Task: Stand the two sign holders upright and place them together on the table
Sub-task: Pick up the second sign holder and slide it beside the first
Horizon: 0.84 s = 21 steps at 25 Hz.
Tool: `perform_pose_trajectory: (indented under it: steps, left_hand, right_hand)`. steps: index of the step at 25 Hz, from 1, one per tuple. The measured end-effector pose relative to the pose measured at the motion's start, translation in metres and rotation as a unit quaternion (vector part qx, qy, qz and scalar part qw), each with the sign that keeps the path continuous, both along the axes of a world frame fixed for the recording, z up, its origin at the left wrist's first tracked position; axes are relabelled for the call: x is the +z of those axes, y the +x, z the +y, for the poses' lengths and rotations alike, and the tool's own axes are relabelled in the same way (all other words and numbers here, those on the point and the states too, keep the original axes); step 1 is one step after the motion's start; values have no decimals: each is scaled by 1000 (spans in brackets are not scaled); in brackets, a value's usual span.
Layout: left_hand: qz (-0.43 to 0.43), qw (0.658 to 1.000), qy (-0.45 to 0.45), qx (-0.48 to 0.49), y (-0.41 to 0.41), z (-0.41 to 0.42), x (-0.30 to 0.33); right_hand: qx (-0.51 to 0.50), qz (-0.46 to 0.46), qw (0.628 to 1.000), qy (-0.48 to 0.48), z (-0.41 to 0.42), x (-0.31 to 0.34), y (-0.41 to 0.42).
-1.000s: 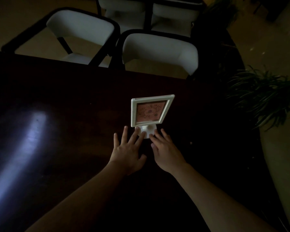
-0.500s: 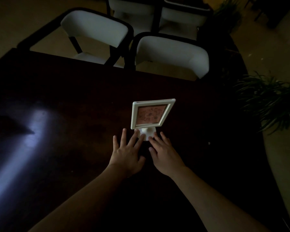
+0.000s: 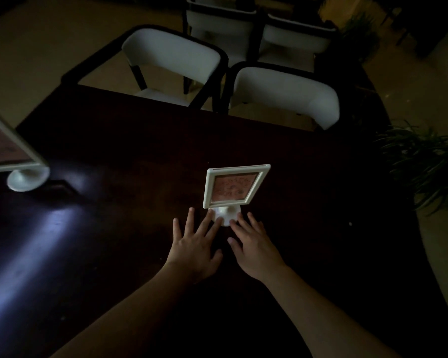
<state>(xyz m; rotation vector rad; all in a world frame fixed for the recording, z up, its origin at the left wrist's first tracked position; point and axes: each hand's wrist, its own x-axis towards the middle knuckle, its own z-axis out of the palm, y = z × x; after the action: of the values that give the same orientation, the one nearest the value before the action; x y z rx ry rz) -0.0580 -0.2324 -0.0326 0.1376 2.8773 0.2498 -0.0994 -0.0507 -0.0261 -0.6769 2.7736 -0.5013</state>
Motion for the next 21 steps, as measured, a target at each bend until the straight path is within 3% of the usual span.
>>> perform_pose_trajectory:
  steps: [12,21]
  left_hand:
    - [-26,991,0,130,41,-35,8]
    - [-12,989,4,146,54,-104,10]
  right_hand:
    - [108,9,994,4,-56,-12,2]
    - [131,3,991,27,-125,-8,9]
